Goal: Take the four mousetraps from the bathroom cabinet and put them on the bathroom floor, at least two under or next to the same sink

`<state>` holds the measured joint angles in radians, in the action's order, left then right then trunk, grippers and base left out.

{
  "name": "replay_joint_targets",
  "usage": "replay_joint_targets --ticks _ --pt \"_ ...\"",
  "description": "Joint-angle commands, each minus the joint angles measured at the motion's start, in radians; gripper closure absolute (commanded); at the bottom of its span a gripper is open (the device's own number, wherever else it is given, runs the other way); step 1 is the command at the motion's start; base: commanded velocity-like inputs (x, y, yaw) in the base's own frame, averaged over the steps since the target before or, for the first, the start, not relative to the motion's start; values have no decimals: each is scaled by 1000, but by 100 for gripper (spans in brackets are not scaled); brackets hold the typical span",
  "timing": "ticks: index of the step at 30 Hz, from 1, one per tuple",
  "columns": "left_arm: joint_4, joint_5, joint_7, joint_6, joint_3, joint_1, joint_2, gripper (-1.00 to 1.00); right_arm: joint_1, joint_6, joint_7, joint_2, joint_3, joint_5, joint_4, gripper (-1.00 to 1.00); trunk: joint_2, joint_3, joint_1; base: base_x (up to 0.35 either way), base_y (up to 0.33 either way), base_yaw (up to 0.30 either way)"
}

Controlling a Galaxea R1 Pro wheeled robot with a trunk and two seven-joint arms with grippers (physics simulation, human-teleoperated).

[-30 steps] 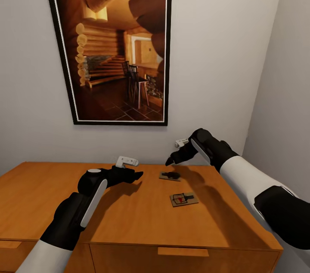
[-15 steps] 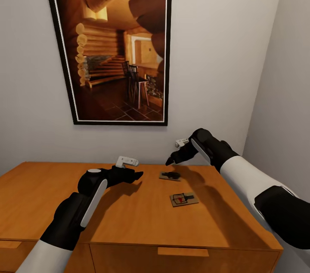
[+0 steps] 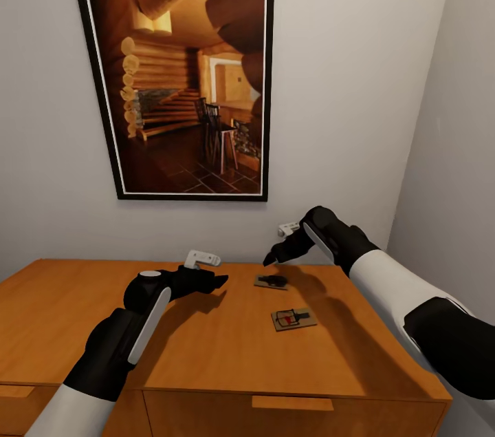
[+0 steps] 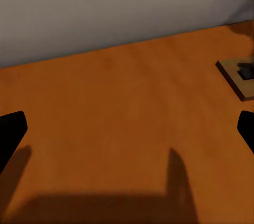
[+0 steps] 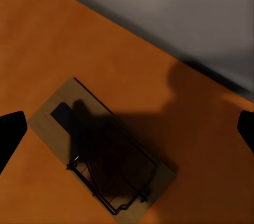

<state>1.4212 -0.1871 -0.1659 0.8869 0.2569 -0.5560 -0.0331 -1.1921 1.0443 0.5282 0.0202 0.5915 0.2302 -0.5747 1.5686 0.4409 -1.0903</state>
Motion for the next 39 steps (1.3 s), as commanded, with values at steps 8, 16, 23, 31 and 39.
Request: replay_joint_targets --ticks 8,16,23,31,39 --pt "2 -3 2 4 1 -2 -1 -100 -1 3 -2 5 6 5 -4 -100 1 1 0 0 0 0" --pt "1 -3 2 4 1 -2 -1 -100 -1 3 1 8 6 5 -11 -100 1 1 0 0 0 0" --pt "1 -3 1 4 1 -2 -1 -100 -1 3 3 9 5 5 -13 -100 1 1 0 0 0 0" --pt "1 -3 1 4 1 -2 -1 -100 -1 3 -2 7 5 5 -13 -100 1 1 0 0 0 29" --pt "1 -3 1 4 1 -2 -1 -100 -1 3 3 8 5 6 -13 -100 1 1 0 0 0 210"
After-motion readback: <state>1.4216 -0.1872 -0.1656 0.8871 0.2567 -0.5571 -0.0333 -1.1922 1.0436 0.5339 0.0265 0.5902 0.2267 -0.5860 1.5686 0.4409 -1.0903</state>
